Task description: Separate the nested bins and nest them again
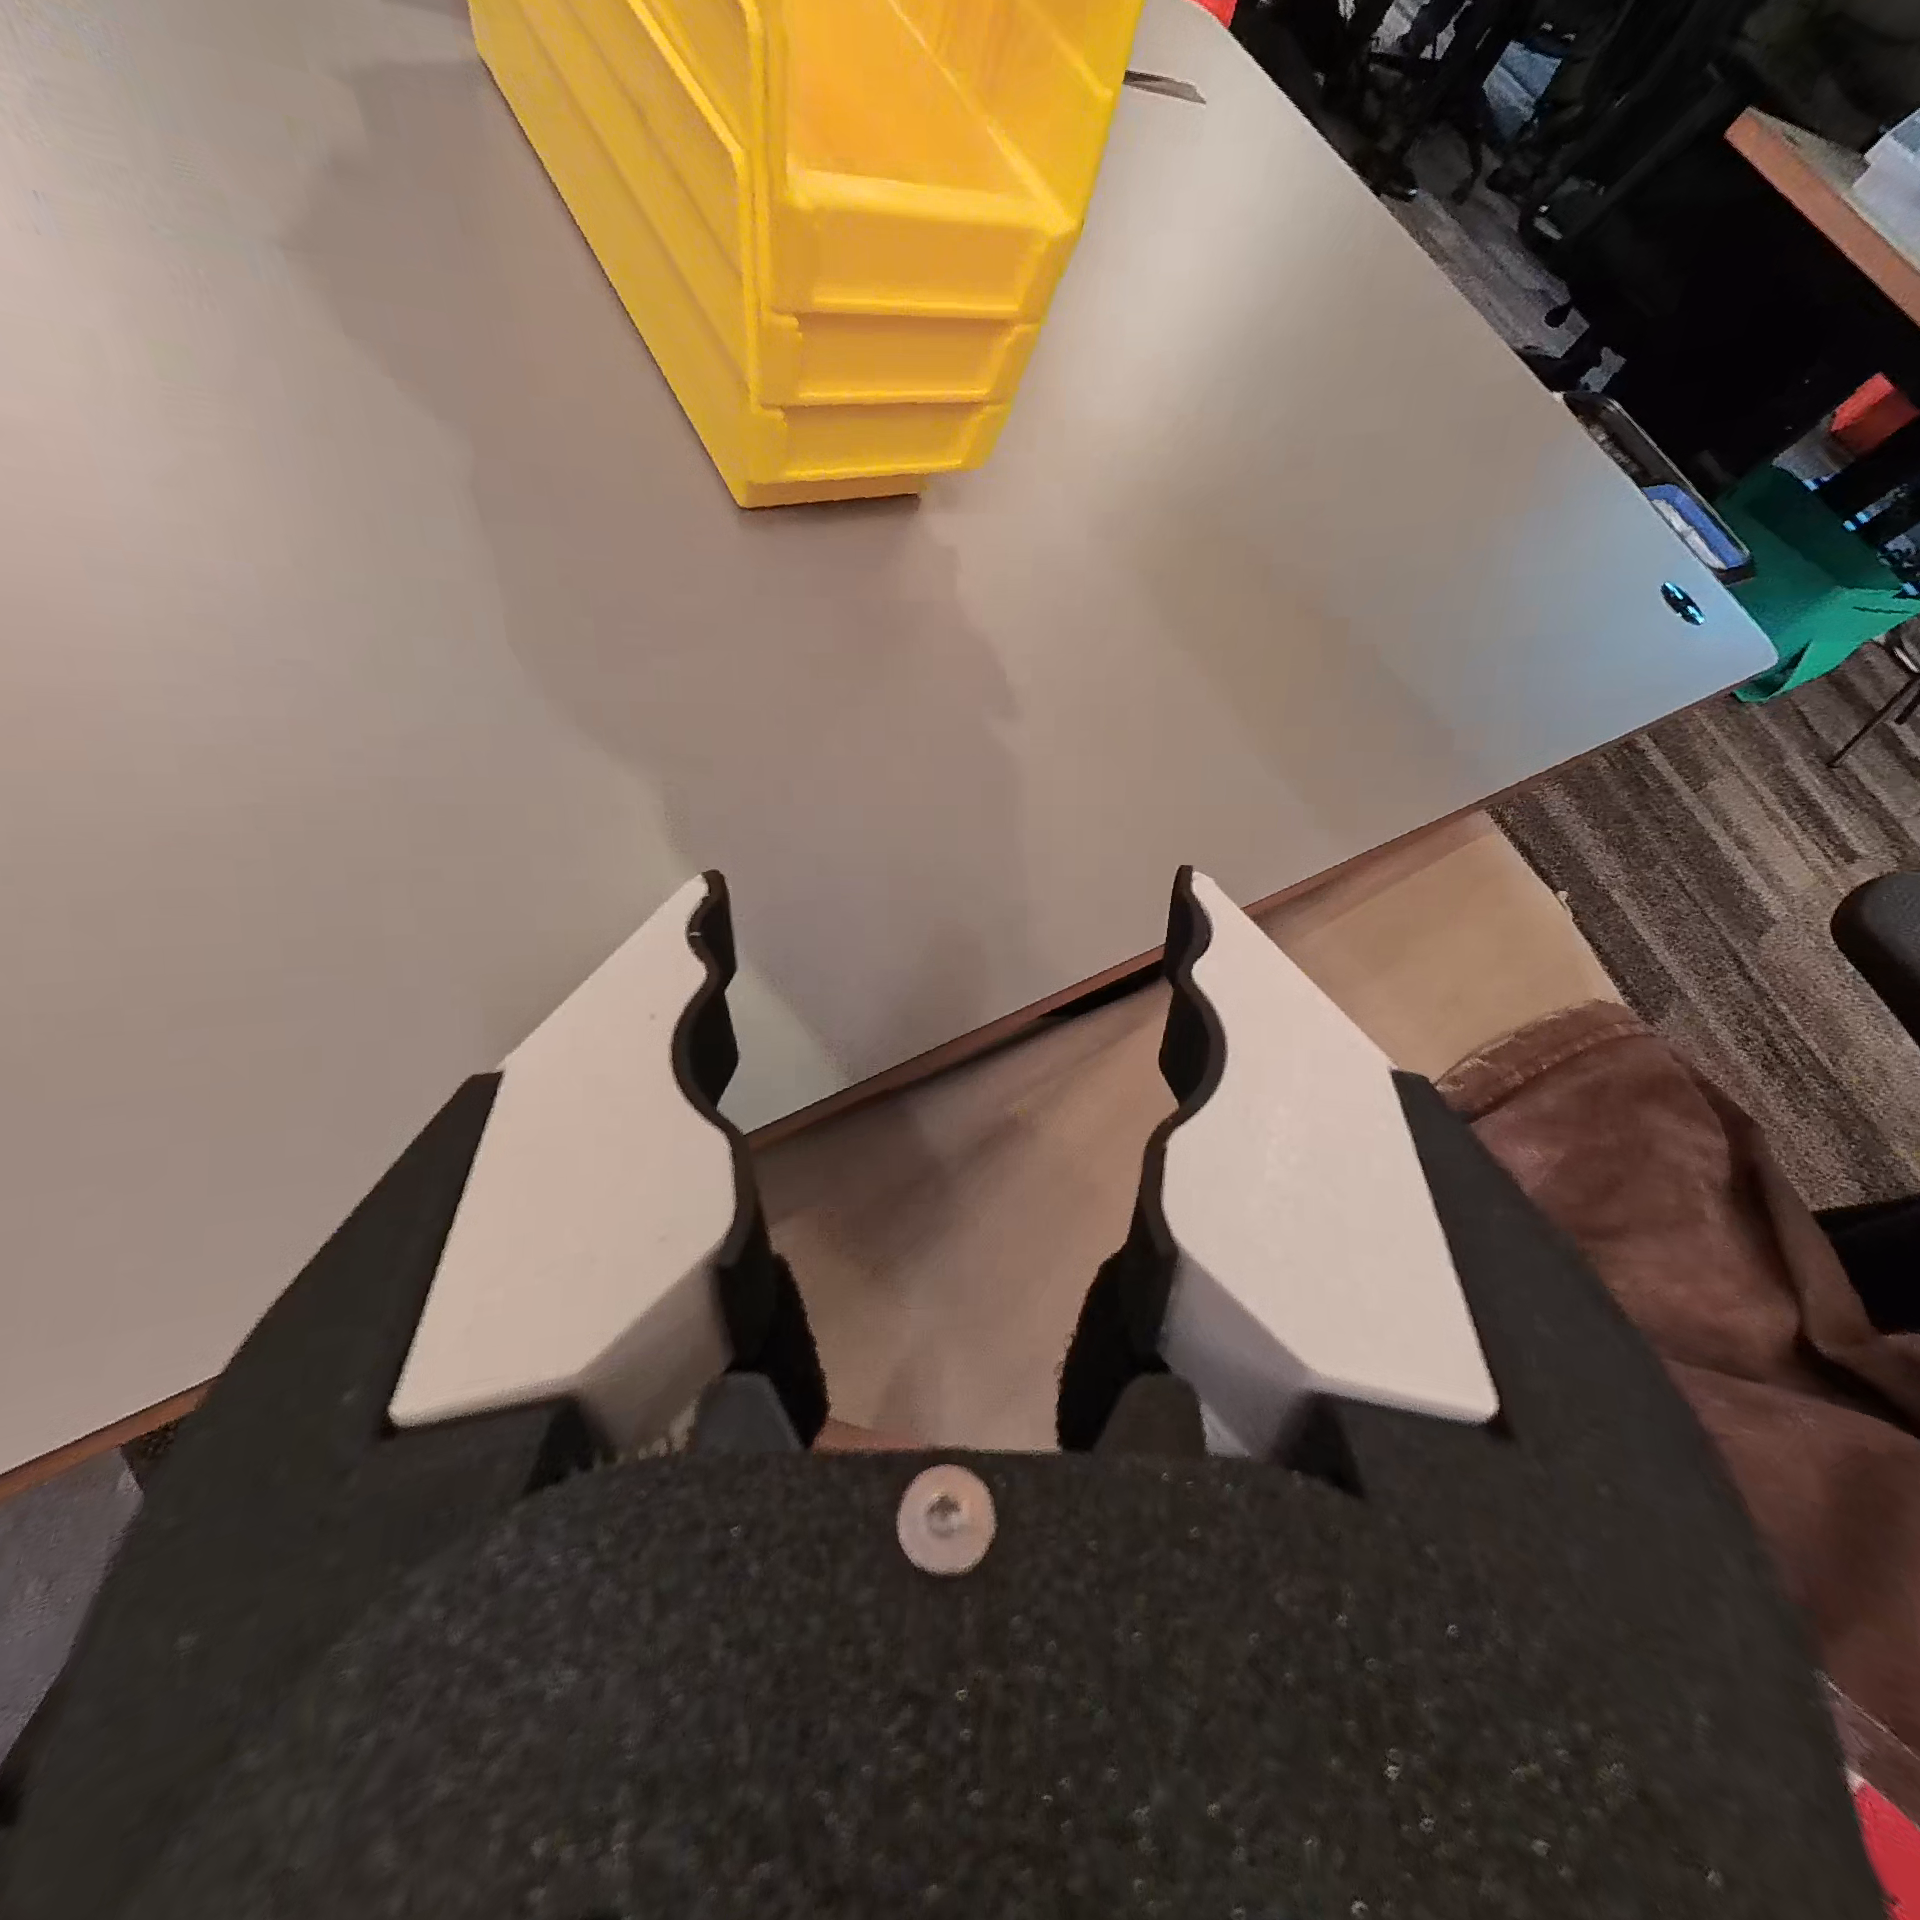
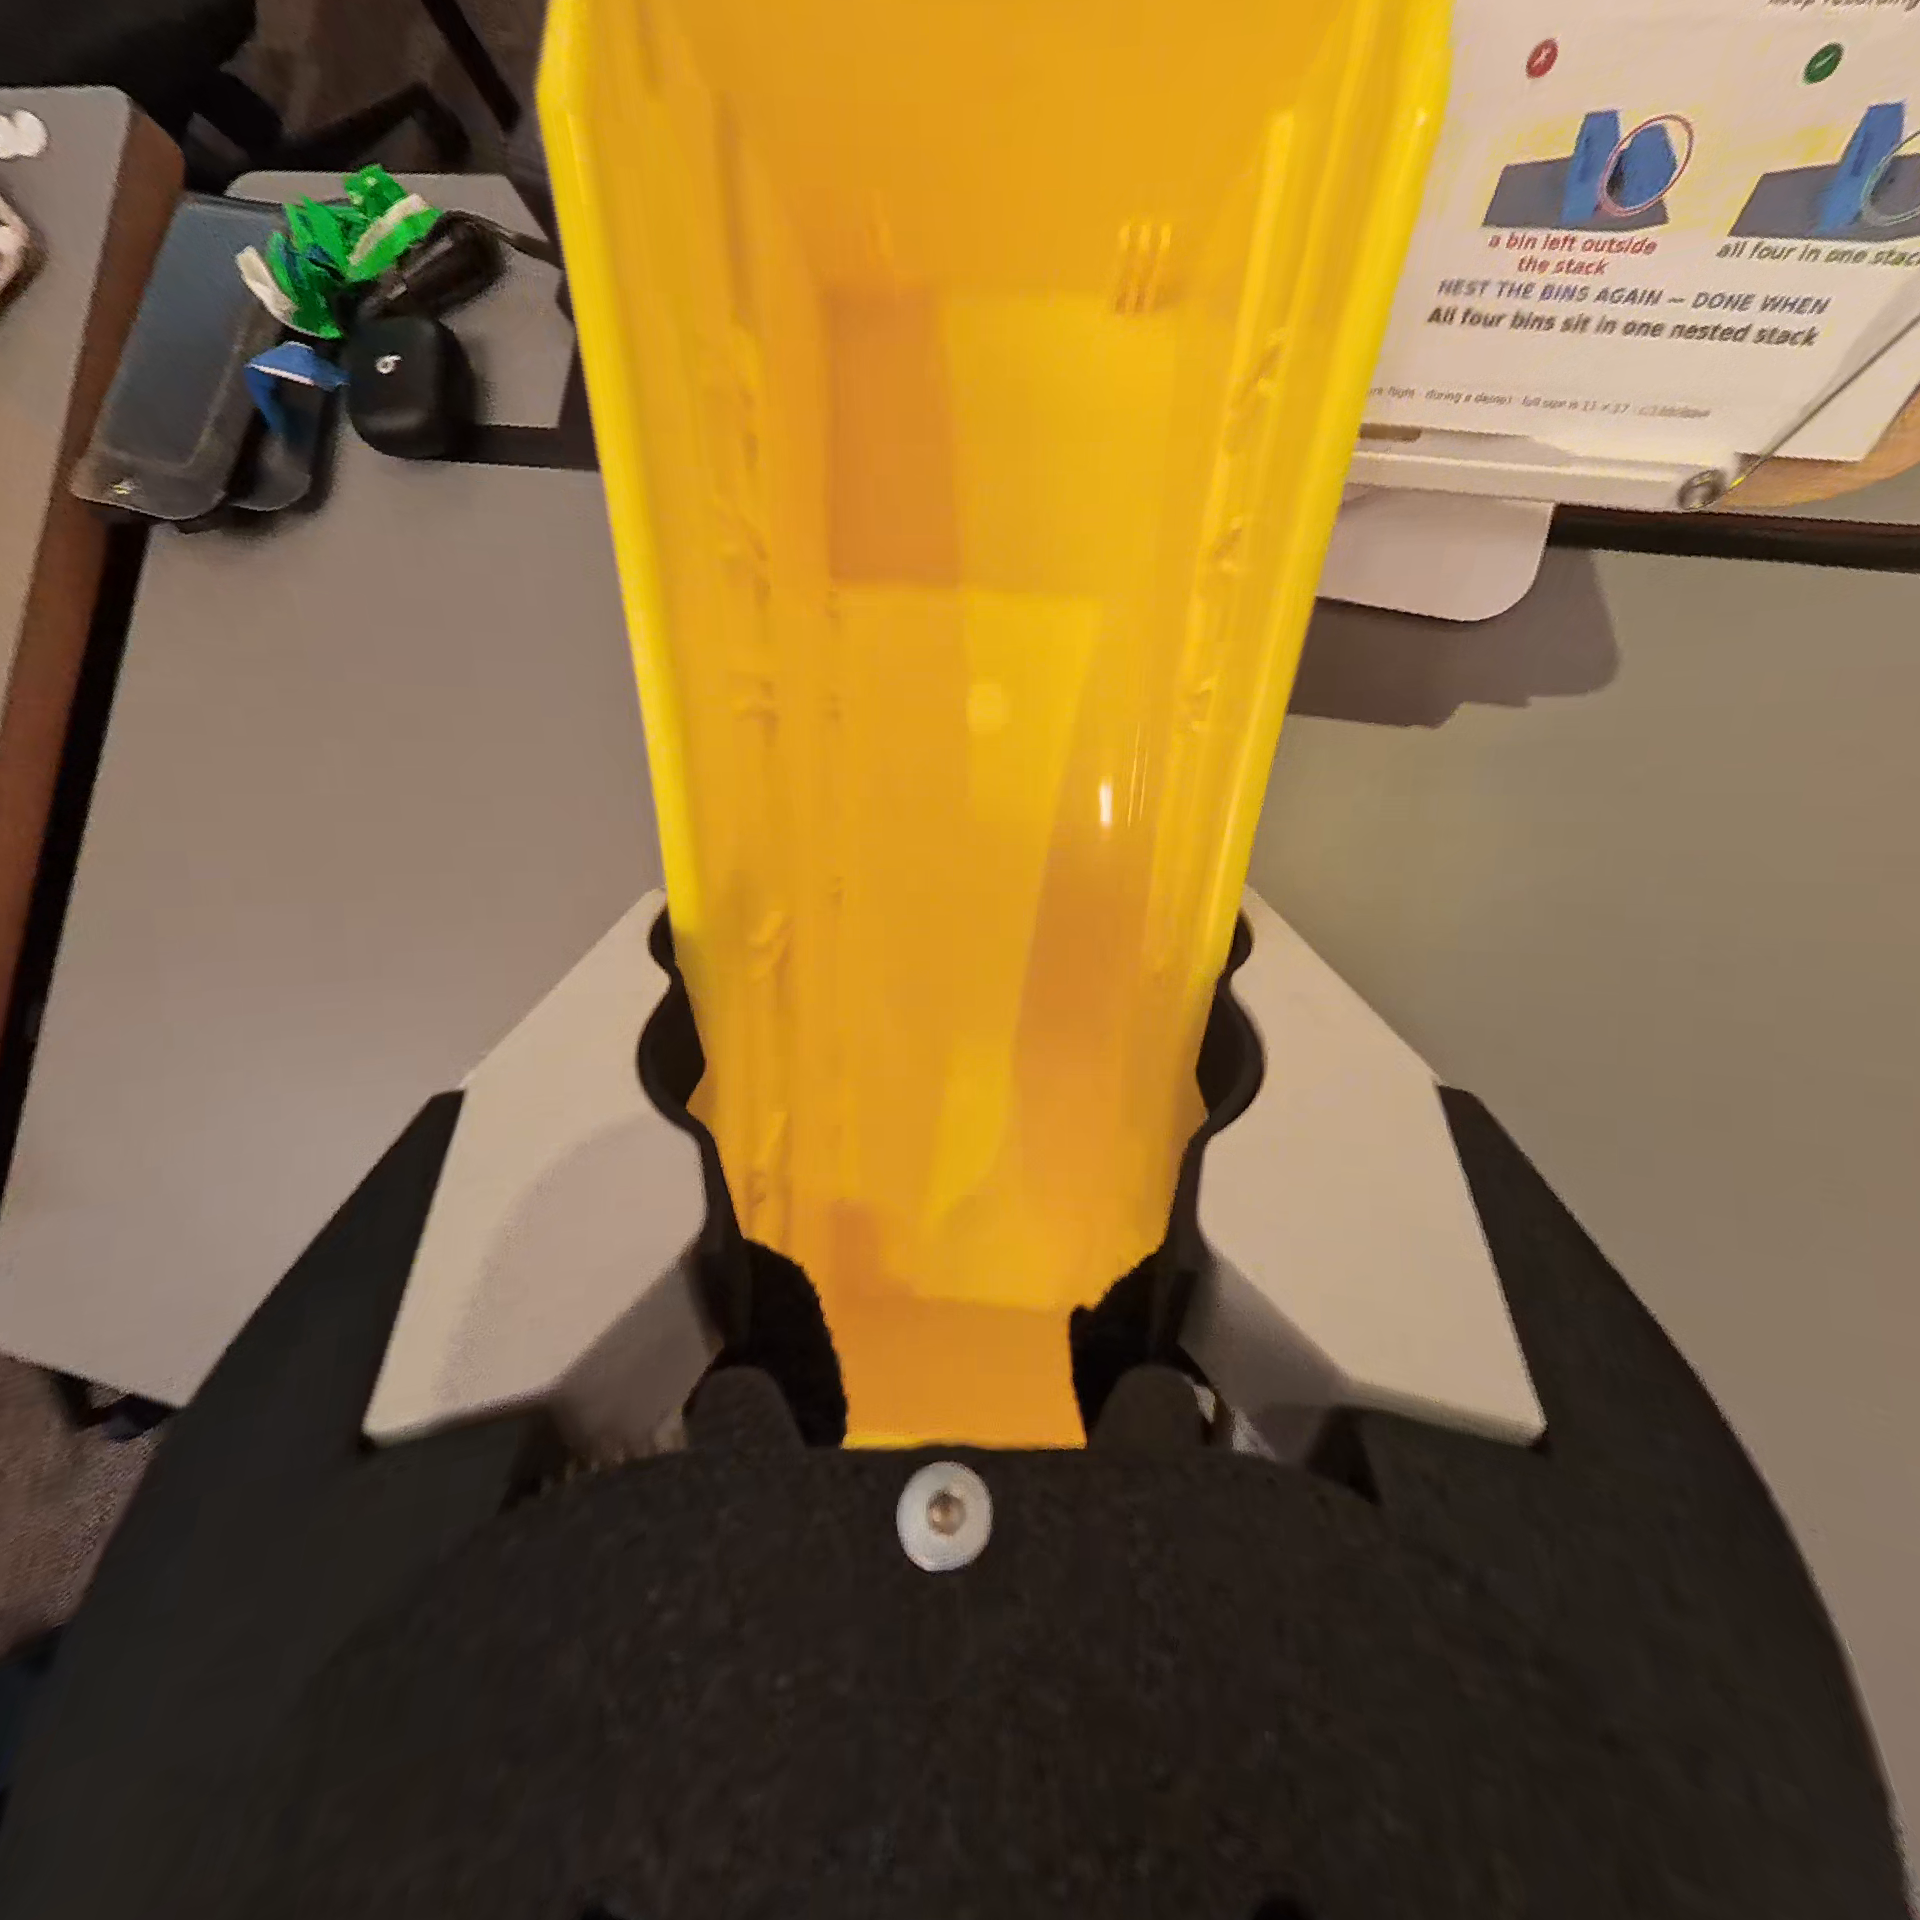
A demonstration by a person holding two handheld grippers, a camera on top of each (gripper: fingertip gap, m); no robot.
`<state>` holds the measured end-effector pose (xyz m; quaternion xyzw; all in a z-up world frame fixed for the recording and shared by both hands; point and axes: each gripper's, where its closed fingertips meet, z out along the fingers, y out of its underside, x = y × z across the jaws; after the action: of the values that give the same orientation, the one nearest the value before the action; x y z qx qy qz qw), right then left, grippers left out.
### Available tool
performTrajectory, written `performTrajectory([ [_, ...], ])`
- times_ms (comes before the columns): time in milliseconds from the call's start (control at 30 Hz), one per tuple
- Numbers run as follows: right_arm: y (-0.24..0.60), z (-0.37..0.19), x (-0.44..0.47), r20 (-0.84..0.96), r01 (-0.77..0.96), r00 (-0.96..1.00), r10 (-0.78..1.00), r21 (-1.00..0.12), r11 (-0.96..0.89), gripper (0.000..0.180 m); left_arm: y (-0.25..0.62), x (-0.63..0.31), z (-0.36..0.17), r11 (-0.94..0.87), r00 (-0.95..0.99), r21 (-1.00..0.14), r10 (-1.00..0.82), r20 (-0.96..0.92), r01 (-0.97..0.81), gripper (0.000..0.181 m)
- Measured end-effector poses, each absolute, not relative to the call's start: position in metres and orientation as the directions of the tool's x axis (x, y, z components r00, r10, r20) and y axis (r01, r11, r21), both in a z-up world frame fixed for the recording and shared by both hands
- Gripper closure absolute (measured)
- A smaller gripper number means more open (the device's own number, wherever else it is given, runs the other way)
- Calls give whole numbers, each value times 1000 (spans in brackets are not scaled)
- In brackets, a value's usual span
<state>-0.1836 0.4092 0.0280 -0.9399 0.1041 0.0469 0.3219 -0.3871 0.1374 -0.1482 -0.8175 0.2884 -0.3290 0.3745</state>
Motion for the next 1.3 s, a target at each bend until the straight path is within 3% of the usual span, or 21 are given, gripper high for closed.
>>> performTrajectory([
  [267,420,32,-208,-109,-196,980,-164,-589,-784,81,139,-387,-147,-563,612,-797,-714,339,-216,100],
  [767,421,-15,-198,-98,-271,960,-264,-577,-771,79,138,-389,-148,-563,614,-793,-717,330,-232,100],
  [1300,418,-76,-201,-72,-282,957,-280,-450,-847,72,143,-395,-152,-574,630,-784,-704,327,-234,101],
])
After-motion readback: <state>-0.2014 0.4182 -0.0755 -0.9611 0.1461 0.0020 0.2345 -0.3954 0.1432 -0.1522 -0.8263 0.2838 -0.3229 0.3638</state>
